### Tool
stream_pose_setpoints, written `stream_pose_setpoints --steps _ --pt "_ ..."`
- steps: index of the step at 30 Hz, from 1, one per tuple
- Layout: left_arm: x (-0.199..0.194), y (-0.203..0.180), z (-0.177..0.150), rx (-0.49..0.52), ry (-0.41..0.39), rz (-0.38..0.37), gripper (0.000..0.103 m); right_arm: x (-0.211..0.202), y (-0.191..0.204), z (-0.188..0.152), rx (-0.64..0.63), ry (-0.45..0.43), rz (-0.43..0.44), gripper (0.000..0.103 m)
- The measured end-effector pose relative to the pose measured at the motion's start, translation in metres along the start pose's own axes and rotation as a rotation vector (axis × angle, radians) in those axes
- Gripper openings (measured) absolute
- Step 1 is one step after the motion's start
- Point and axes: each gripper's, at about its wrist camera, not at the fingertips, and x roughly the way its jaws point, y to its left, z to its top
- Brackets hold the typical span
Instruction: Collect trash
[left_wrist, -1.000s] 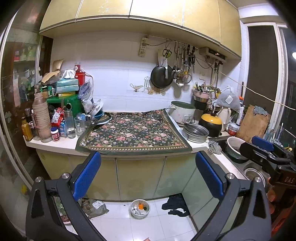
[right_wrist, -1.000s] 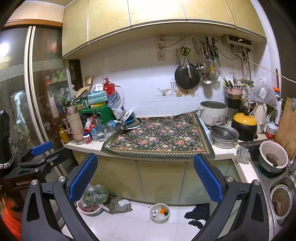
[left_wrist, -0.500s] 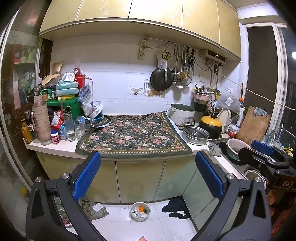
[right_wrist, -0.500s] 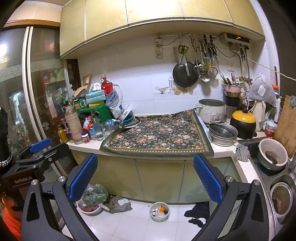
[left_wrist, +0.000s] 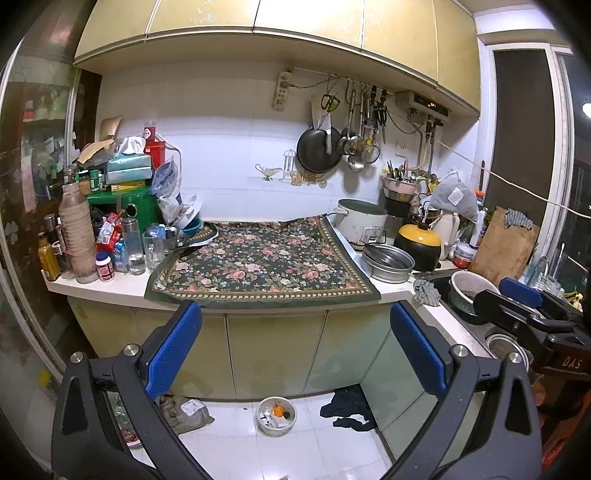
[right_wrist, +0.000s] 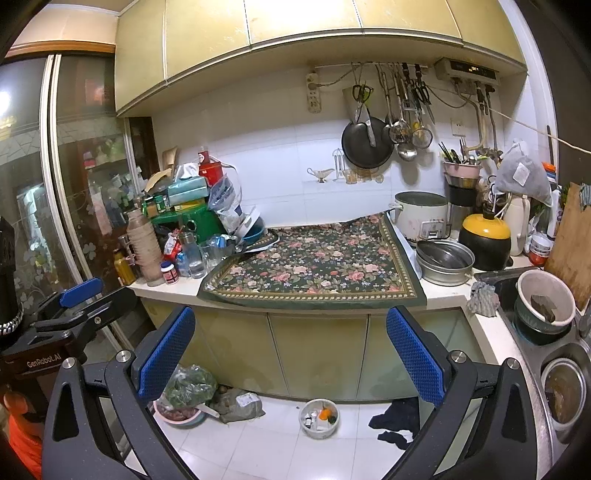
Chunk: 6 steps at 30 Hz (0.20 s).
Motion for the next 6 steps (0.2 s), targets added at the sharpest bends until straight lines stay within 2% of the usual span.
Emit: stream_pose_setpoints --steps 6 --pt "0.015 -0.002 0.003 -0.002 0.018 0.008 0.102 0.010 -0.001 0.003 0.012 0.012 -0.007 0.103"
